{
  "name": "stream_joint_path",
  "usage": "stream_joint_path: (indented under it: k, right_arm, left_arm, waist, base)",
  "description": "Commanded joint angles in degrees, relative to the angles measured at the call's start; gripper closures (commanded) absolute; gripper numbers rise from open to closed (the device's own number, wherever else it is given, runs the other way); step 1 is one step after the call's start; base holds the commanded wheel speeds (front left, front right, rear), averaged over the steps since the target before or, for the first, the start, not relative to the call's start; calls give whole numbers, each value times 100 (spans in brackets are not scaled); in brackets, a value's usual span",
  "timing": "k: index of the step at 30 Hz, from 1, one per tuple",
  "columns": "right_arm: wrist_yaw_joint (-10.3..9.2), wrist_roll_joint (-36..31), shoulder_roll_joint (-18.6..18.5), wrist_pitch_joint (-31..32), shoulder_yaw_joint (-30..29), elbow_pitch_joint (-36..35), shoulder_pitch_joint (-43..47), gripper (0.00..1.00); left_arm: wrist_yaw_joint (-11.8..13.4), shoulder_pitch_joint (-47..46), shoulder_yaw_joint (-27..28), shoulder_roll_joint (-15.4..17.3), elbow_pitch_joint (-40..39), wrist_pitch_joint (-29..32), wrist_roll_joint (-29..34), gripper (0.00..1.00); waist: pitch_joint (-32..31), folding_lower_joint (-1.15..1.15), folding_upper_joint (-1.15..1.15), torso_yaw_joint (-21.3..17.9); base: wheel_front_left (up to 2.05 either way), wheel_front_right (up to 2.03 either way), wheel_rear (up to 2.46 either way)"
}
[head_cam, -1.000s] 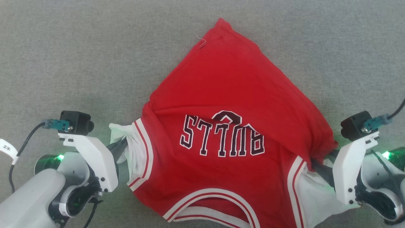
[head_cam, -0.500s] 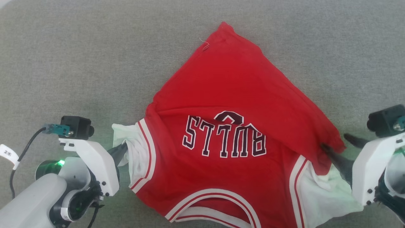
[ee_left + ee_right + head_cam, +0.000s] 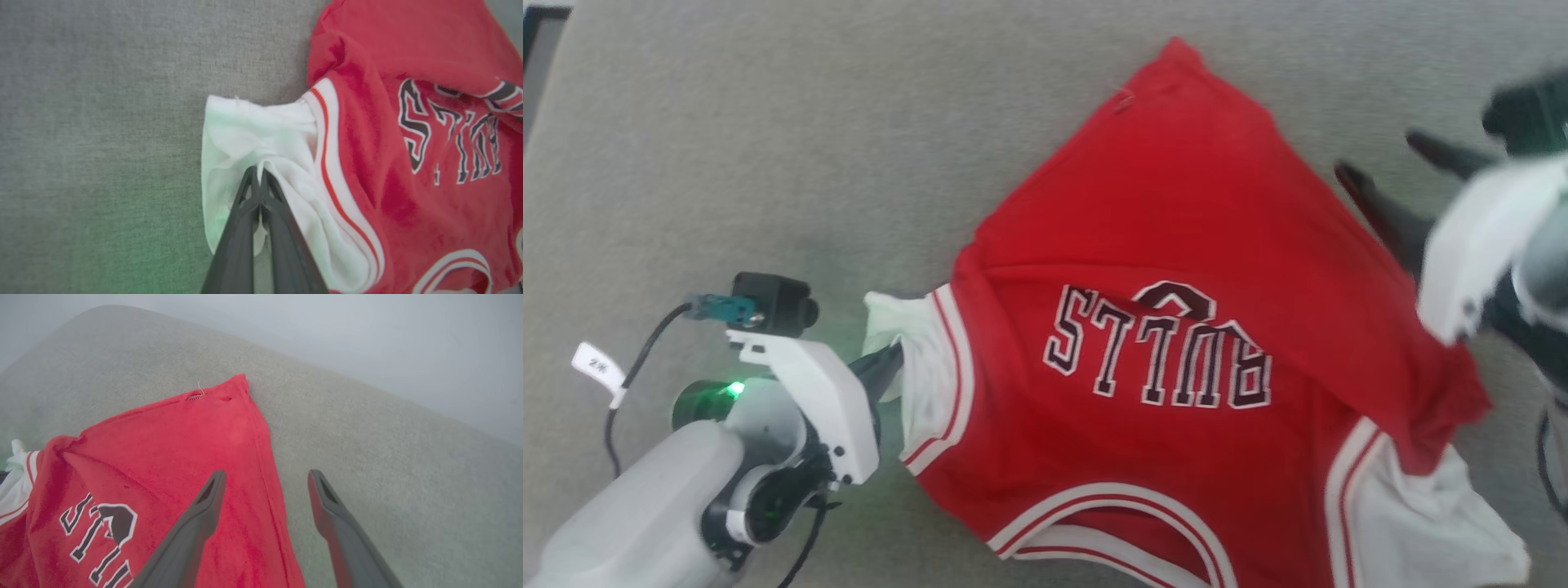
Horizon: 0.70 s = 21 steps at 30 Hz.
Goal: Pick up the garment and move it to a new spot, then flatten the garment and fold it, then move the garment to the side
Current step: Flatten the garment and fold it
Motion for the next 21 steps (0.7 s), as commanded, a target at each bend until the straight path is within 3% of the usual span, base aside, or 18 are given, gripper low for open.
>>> stream_joint_path:
  k: [1, 13, 21]
  right_arm:
    - [-2, 45, 10, -108, 88, 216, -221, 0]
    - [-2, 265, -229, -577, 1546, 3313, -2574, 0]
    - [0, 592, -275, 36, 2392, 4866, -3350, 0]
  left_arm:
    - [-40, -89, -28, -58, 45, -13, 39, 100]
    - [-453, -454, -270, -688, 596, -76, 116, 100]
    - [-729, -626, -405, -1049, 1018, -118, 120, 100]
  waist:
    - [86, 0, 0, 167]
    - [381, 0, 0, 1017]
    - [555, 0, 0, 1425]
  base:
    - [0, 0, 0]
    - [0, 0, 0]
    - [0, 0, 0]
